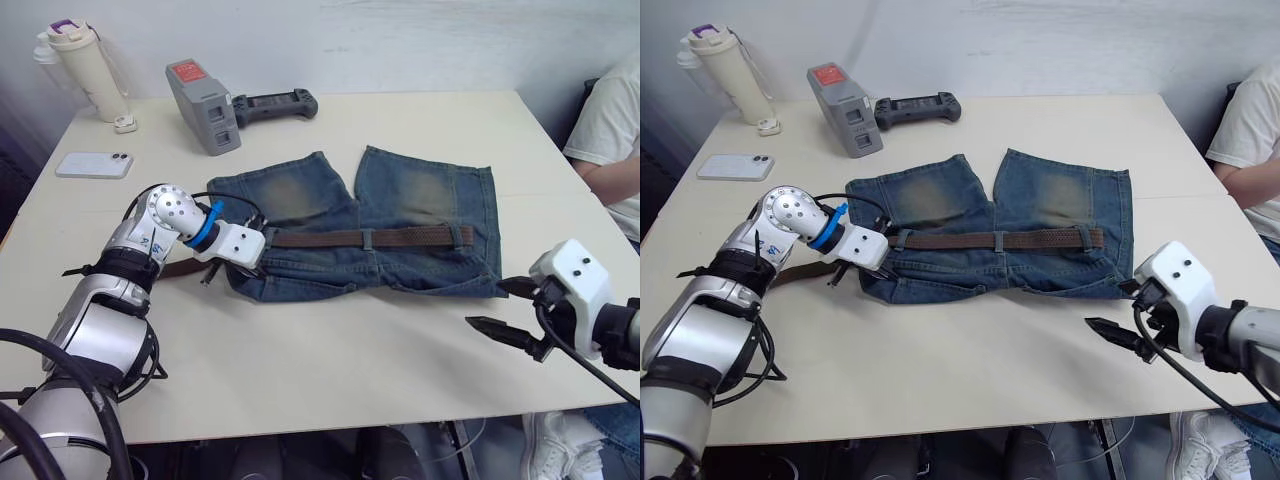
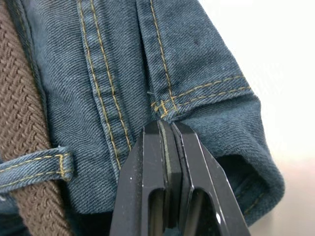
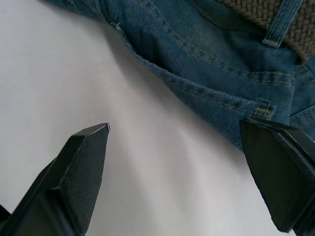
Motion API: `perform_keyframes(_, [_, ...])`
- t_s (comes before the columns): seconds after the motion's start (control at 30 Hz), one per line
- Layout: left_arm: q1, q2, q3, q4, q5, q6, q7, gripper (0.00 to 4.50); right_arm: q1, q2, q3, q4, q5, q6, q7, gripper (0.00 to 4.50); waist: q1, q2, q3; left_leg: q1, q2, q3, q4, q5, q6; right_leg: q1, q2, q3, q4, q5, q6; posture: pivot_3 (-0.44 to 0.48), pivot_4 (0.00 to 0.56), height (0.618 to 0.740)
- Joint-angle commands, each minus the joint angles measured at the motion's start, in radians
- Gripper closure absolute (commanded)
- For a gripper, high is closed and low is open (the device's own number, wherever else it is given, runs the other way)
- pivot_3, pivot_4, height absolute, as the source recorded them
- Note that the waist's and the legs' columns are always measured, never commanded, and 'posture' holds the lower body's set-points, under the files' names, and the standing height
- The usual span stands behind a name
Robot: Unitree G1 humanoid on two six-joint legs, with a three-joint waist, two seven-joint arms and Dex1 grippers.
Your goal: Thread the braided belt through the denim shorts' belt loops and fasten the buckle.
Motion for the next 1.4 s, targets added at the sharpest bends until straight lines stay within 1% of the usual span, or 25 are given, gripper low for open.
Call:
perform_keyframes(0.03, [0.076,0.070,0.059,-0.157,-0.126,0.254,-0.119,4.44,-0.021,0.014,0.007,-0.035,0.018,-0.027,-0.016,0.00,-0.011,0.000,0.000,0.000,0.000,-0.001,-0.002,0.000,0.000,0.001,0.000,0.000,0.000,0.000,0.000,0.000,0.150,0.740])
perform_keyframes(0.07, [0.103,0.090,0.070,-0.226,-0.167,0.327,-0.127,4.44,-0.024,0.017,0.015,-0.037,0.018,-0.033,-0.020,0.00,-0.022,0.001,0.000,-0.001,-0.002,-0.006,-0.004,0.001,0.000,0.004,-0.001,-0.004,-0.001,0.000,0.000,0.000,0.150,0.740])
perform_keyframes(0.1, [0.125,0.107,0.082,-0.291,-0.200,0.404,-0.128,4.44,-0.027,0.019,0.023,-0.037,0.018,-0.037,-0.022,0.00,-0.035,0.002,0.002,-0.003,-0.005,-0.015,-0.008,0.004,0.001,0.008,-0.004,-0.013,-0.002,0.000,0.000,0.000,0.150,0.740])
perform_keyframes(0.13, [0.149,0.126,0.104,-0.360,-0.235,0.489,-0.128,4.44,-0.031,0.021,0.033,-0.035,0.016,-0.043,-0.025,0.00,-0.045,0.003,0.003,-0.003,-0.014,-0.033,-0.016,0.009,0.006,0.019,-0.011,-0.029,-0.009,-0.001,0.002,0.000,0.150,0.740])
perform_keyframes(0.2, [0.193,0.161,0.147,-0.487,-0.298,0.646,-0.116,4.44,-0.035,0.026,0.049,-0.029,0.013,-0.055,-0.030,0.00,-0.058,0.007,0.005,-0.009,-0.027,-0.066,-0.024,0.022,0.002,0.034,-0.016,-0.050,-0.015,-0.002,0.003,0.000,0.150,0.740])
perform_keyframes(0.23, [0.214,0.177,0.166,-0.546,-0.327,0.715,-0.102,4.44,-0.038,0.028,0.055,-0.024,0.014,-0.056,-0.033,0.00,-0.065,0.008,0.006,-0.010,-0.035,-0.083,-0.032,0.031,0.000,0.040,-0.020,-0.060,-0.017,-0.002,0.004,0.000,0.150,0.740])
perform_keyframes(0.27, [0.233,0.189,0.178,-0.594,-0.348,0.767,-0.088,4.44,-0.038,0.030,0.058,-0.021,0.015,-0.057,-0.036,0.00,-0.071,0.010,0.007,-0.014,-0.045,-0.101,-0.039,0.039,0.002,0.046,-0.024,-0.066,-0.017,-0.005,0.009,0.000,0.150,0.740])
perform_keyframes(0.3, [0.257,0.200,0.209,-0.651,-0.382,0.836,-0.053,4.44,-0.051,0.040,0.052,-0.006,0.030,-0.047,-0.044,0.00,-0.073,0.012,0.008,-0.018,-0.056,-0.122,-0.043,0.048,-0.002,0.053,-0.026,-0.067,-0.018,-0.011,0.017,0.000,0.150,0.740])
perform_keyframes(0.33, [0.274,0.208,0.231,-0.693,-0.404,0.886,-0.026,4.44,-0.060,0.047,0.047,0.004,0.041,-0.040,-0.050,0.00,-0.072,0.012,0.009,-0.018,-0.063,-0.139,-0.050,0.055,-0.004,0.058,-0.026,-0.067,-0.017,-0.012,0.019,0.000,0.150,0.740])
perform_keyframes(0.37, [0.298,0.214,0.262,-0.743,-0.434,0.941,0.004,4.44,-0.066,0.047,0.042,0.015,0.044,-0.040,-0.051,0.00,-0.059,0.011,0.010,-0.017,-0.062,-0.138,-0.051,0.058,-0.006,0.056,-0.024,-0.055,-0.014,-0.012,0.019,0.000,0.150,0.740])
perform_keyframes(0.5, [0.377,0.211,0.363,-0.909,-0.523,1.144,0.123,4.44,-0.066,0.020,0.044,0.056,0.018,-0.069,-0.034,0.00,-0.031,0.012,0.011,-0.017,-0.061,-0.131,-0.053,0.059,-0.008,0.055,-0.024,-0.053,-0.017,-0.015,0.019,0.000,0.150,0.740])
perform_keyframes(0.6, [0.461,0.252,0.377,-1.029,-0.566,1.237,0.128,4.44,-0.072,0.006,0.047,0.082,-0.001,-0.085,-0.028,0.00,-0.022,0.012,0.011,-0.017,-0.061,-0.125,-0.052,0.058,-0.007,0.055,-0.025,-0.051,-0.019,-0.015,0.019,0.000,0.150,0.740])
perform_keyframes(0.7, [0.528,0.277,0.316,-1.052,-0.470,1.151,0.161,4.44,-0.099,-0.006,0.074,0.103,-0.013,-0.108,-0.023,0.00,-0.020,0.013,0.011,-0.015,-0.059,-0.120,-0.052,0.058,-0.007,0.054,-0.025,-0.049,-0.022,-0.015,0.017,0.000,0.150,0.740])
perform_keyframes(0.77, [0.552,0.288,0.266,-1.022,-0.380,1.033,0.174,4.44,-0.125,-0.010,0.095,0.115,-0.019,-0.117,-0.025,0.00,-0.020,0.013,0.011,-0.014,-0.058,-0.115,-0.052,0.058,-0.007,0.053,-0.025,-0.049,-0.023,-0.016,0.015,0.000,0.150,0.740])
perform_keyframes(0.83, [0.554,0.281,0.250,-0.995,-0.365,0.997,0.161,4.44,-0.150,-0.007,0.113,0.126,-0.027,-0.128,-0.031,0.00,-0.019,0.013,0.011,-0.014,-0.057,-0.113,-0.051,0.058,-0.007,0.052,-0.024,-0.048,-0.022,-0.016,0.015,0.000,0.150,0.740])
perform_keyframes(0.87, [0.546,0.266,0.237,-0.965,-0.341,0.954,0.171,3.93,-0.158,-0.007,0.122,0.129,-0.031,-0.131,-0.032,0.00,-0.019,0.013,0.011,-0.014,-0.057,-0.112,-0.051,0.058,-0.007,0.052,-0.024,-0.048,-0.022,-0.016,0.015,0.000,0.150,0.740])
perform_keyframes(0.93, [0.532,0.249,0.216,-0.922,-0.320,0.926,0.164,3.53,-0.171,-0.005,0.140,0.132,-0.037,-0.135,-0.033,0.00,-0.017,0.013,0.011,-0.014,-0.057,-0.111,-0.051,0.058,-0.007,0.051,-0.024,-0.047,-0.022,-0.016,0.015,0.000,0.150,0.740])
perform_keyframes(1.0, [0.531,0.244,0.208,-0.903,-0.308,0.889,0.152,2.71,-0.176,-0.005,0.145,0.130,-0.037,-0.133,-0.034,0.00,-0.015,0.013,0.011,-0.015,-0.057,-0.111,-0.052,0.058,-0.007,0.050,-0.024,-0.047,-0.022,-0.016,0.015,0.000,0.150,0.740])
perform_keyframes(1.07, [0.536,0.251,0.219,-0.908,-0.323,0.885,0.127,1.94,-0.173,-0.007,0.138,0.123,-0.032,-0.126,-0.033,0.00,-0.014,0.013,0.011,-0.015,-0.057,-0.110,-0.051,0.058,-0.006,0.050,-0.024,-0.046,-0.022,-0.016,0.015,0.000,0.150,0.740])
perform_keyframes(1.1, [0.534,0.254,0.232,-0.909,-0.333,0.886,0.121,1.42,-0.168,-0.009,0.132,0.118,-0.027,-0.121,-0.030,0.00,-0.014,0.013,0.011,-0.015,-0.057,-0.110,-0.051,0.058,-0.006,0.050,-0.024,-0.046,-0.022,-0.016,0.015,0.000,0.150,0.740])
perform_keyframes(1.13, [0.526,0.260,0.259,-0.915,-0.364,0.914,0.107,1.09,-0.163,-0.011,0.123,0.114,-0.022,-0.116,-0.027,0.00,-0.014,0.013,0.011,-0.015,-0.057,-0.110,-0.051,0.058,-0.006,0.050,-0.024,-0.046,-0.022,-0.016,0.015,0.000,0.150,0.740])
perform_keyframes(1.2, [0.498,0.268,0.314,-0.912,-0.426,0.974,0.087,0.23,-0.159,-0.013,0.110,0.112,-0.017,-0.109,-0.024,0.00,-0.015,0.013,0.011,-0.014,-0.057,-0.110,-0.051,0.058,-0.006,0.050,-0.024,-0.046,-0.021,-0.016,0.015,0.000,0.150,0.740])
perform_keyframes(1.23, [0.473,0.270,0.350,-0.900,-0.465,1.021,0.086,0.11,-0.161,-0.013,0.103,0.117,-0.015,-0.108,-0.025,0.00,-0.015,0.013,0.011,-0.015,-0.057,-0.110,-0.051,0.058,-0.006,0.050,-0.024,-0.046,-0.021,-0.016,0.015,0.000,0.150,0.740])
perform_keyframes(1.33, [0.421,0.303,0.418,-0.880,-0.559,1.193,0.072,0.11,-0.190,-0.010,0.102,0.155,-0.032,-0.110,-0.044,0.00,-0.018,0.012,0.011,-0.015,-0.057,-0.110,-0.050,0.058,-0.006,0.050,-0.024,-0.046,-0.021,-0.016,0.015,0.000,0.150,0.740])
perform_keyframes(1.4, [0.406,0.300,0.449,-0.891,-0.608,1.284,0.099,0.11,-0.217,-0.005,0.122,0.189,-0.053,-0.120,-0.061,0.00,-0.021,0.013,0.011,-0.014,-0.057,-0.109,-0.051,0.058,-0.006,0.050,-0.024,-0.044,-0.021,-0.016,0.015,0.000,0.150,0.740])
